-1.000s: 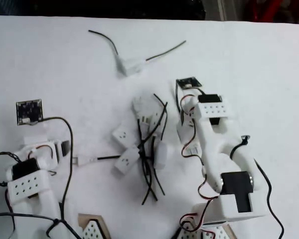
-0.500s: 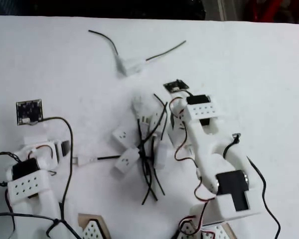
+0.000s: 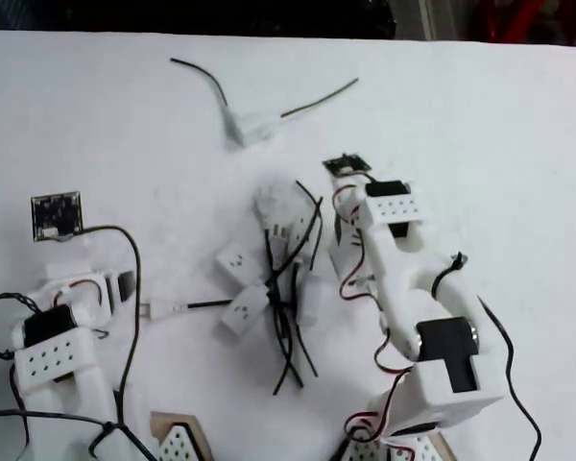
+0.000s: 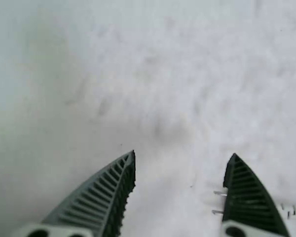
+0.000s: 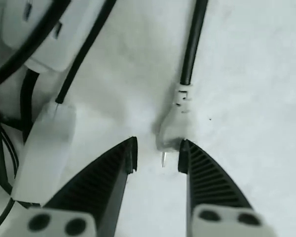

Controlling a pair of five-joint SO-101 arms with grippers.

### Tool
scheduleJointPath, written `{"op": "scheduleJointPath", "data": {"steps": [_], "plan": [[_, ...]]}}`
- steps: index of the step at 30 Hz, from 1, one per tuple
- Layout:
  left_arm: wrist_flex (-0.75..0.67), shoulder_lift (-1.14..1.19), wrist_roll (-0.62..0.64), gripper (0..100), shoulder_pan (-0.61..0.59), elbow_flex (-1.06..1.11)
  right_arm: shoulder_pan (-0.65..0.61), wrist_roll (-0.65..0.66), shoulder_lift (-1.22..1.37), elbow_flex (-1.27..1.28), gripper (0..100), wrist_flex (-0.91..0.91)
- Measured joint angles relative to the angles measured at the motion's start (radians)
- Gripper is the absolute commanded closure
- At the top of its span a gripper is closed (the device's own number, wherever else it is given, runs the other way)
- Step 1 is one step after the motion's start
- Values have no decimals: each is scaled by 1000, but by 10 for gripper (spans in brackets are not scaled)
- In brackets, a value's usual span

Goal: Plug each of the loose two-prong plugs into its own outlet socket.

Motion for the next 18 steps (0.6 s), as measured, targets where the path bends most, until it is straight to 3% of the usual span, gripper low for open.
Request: {"op": "scheduleJointPath", "data": {"steps": [14, 18], "plan": [[-3, 0, 0, 710, 0, 0, 14, 8, 26, 5, 858, -20], [-3, 0, 0, 710, 0, 0, 15, 8, 26, 6, 935, -29]]}}
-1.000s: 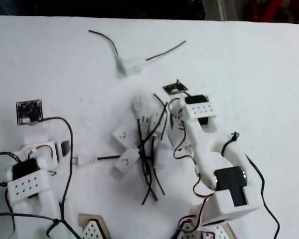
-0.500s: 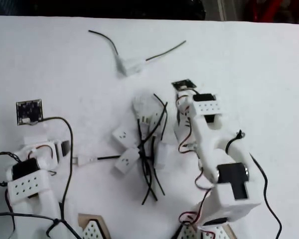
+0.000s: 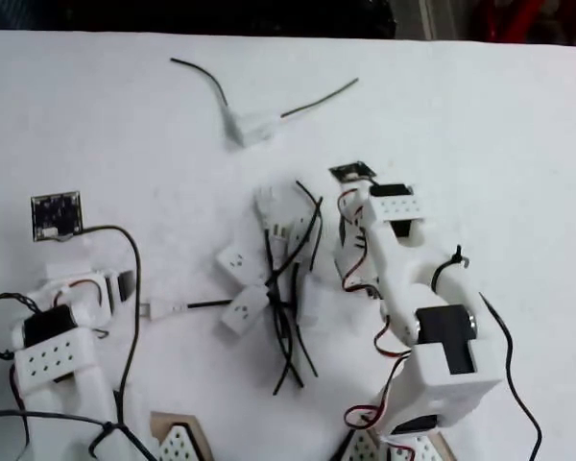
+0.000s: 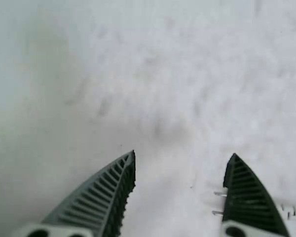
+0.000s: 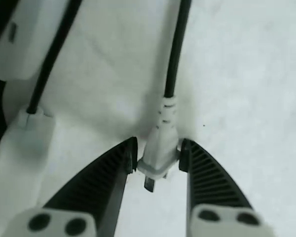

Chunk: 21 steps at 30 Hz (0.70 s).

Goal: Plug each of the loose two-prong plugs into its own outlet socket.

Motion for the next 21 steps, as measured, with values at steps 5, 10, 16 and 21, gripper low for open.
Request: {"op": "scheduleJointPath", "data": {"steps": [5, 10, 16, 21], "plan": [[0, 0, 0, 710, 0, 0, 5, -2, 0, 0, 981, -66], [0, 0, 0, 710, 0, 0, 5, -2, 0, 0, 921, -75], [0, 0, 0, 710, 0, 0, -3, -2, 0, 0, 893, -75], [0, 0, 0, 710, 0, 0, -3, -2, 0, 0, 893, -75]]}}
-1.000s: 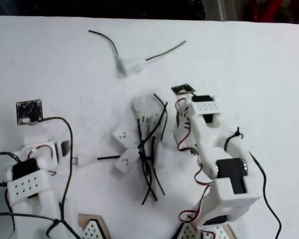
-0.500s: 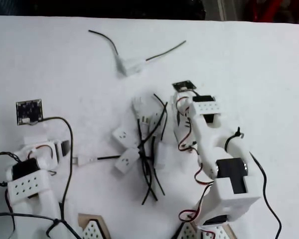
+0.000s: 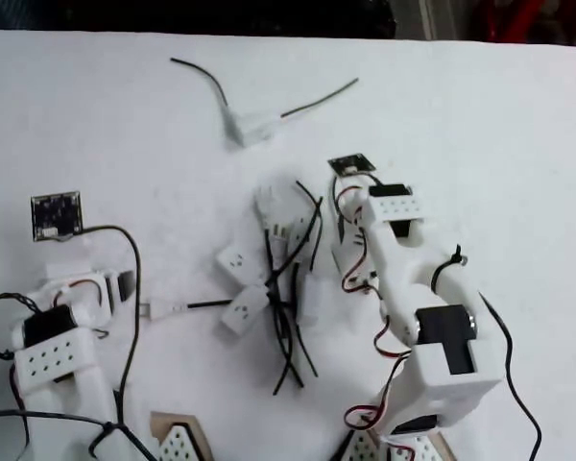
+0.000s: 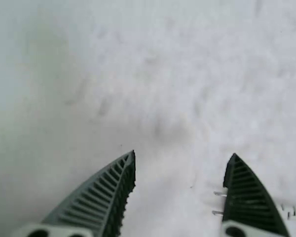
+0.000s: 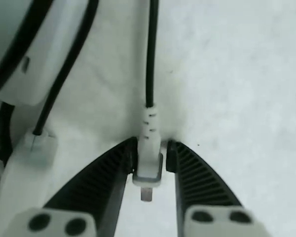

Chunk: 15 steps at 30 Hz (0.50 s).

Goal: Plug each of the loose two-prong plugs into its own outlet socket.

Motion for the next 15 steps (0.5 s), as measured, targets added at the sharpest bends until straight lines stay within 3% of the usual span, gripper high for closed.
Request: {"op": "scheduleJointPath", "data": {"steps": [9, 15], "plan": [[0, 0, 0, 710, 0, 0, 3, 0, 0, 0, 954, 0], [0, 0, 0, 710, 0, 0, 3, 0, 0, 0, 896, 2]]}}
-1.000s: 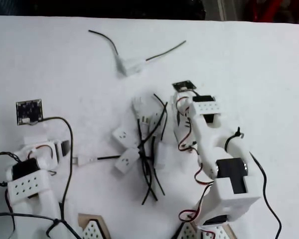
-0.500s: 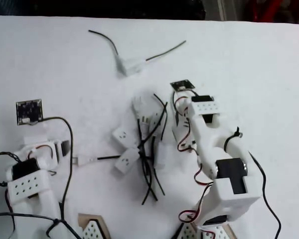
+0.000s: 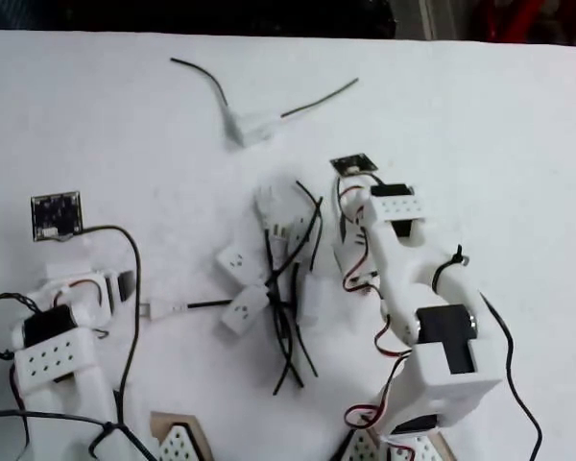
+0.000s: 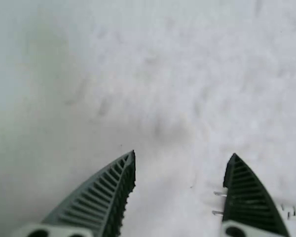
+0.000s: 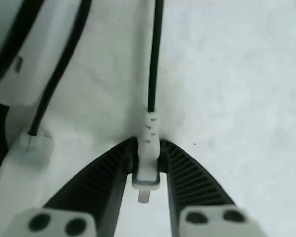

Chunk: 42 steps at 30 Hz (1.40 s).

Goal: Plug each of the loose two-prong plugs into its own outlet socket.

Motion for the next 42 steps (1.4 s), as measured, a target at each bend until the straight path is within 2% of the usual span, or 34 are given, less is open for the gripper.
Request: {"op": "scheduleJointPath", "data": {"steps": [8, 12, 42], "plan": [[0, 0, 0, 710, 0, 0, -2, 0, -26, -26, 923, 35], [0, 0, 0, 710, 0, 0, -2, 0, -26, -26, 982, 35], [0, 0, 0, 710, 0, 2, -2, 2, -28, -6, 971, 150]]}}
